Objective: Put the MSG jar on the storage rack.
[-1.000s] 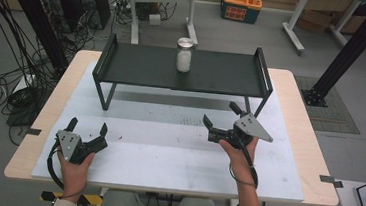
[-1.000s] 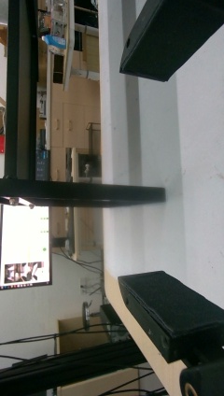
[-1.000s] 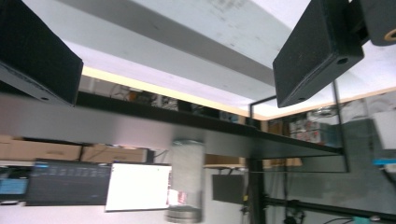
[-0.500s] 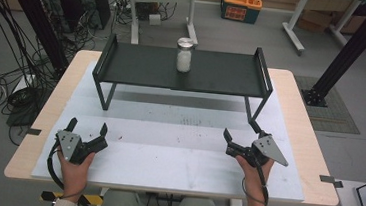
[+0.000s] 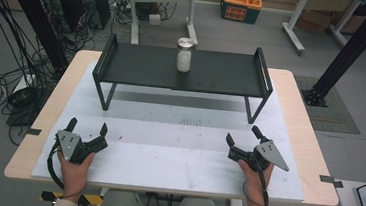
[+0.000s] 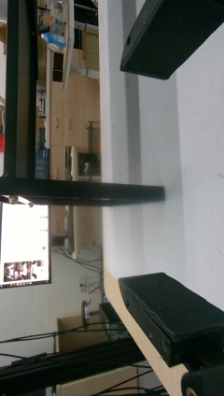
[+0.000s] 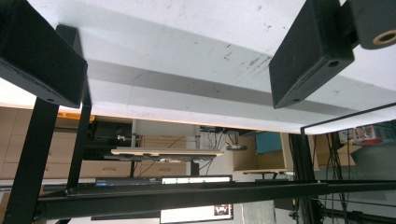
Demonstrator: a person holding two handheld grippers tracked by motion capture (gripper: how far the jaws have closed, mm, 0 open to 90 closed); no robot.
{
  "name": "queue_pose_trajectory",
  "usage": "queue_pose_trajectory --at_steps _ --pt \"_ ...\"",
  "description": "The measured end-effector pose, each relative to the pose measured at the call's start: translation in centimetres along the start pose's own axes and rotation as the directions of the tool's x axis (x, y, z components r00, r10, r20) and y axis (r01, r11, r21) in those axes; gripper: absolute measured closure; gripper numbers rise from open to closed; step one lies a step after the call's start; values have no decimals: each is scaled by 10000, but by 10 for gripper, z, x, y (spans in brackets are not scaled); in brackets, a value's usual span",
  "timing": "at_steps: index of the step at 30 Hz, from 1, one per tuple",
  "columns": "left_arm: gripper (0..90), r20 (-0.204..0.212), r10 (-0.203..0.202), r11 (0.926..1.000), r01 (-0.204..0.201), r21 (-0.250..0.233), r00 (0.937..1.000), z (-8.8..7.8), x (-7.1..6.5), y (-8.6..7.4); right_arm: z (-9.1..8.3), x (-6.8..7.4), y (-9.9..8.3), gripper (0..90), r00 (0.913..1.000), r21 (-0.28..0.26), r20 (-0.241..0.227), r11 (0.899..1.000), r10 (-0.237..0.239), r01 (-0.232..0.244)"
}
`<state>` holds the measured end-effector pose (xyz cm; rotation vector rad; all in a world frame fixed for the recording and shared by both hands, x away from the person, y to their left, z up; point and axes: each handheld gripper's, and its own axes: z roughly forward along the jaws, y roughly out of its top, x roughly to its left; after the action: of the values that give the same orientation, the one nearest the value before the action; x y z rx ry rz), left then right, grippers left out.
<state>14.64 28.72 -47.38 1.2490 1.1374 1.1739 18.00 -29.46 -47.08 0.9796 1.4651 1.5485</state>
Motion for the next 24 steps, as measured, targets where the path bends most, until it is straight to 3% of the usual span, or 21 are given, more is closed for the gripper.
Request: queue_pose_trajectory --at_steps 24 --pt "9 -18 16 10000 -16 -22 10000 0 0 0 -2 3 -11 45 9997 -9 194 9998 176 -176"
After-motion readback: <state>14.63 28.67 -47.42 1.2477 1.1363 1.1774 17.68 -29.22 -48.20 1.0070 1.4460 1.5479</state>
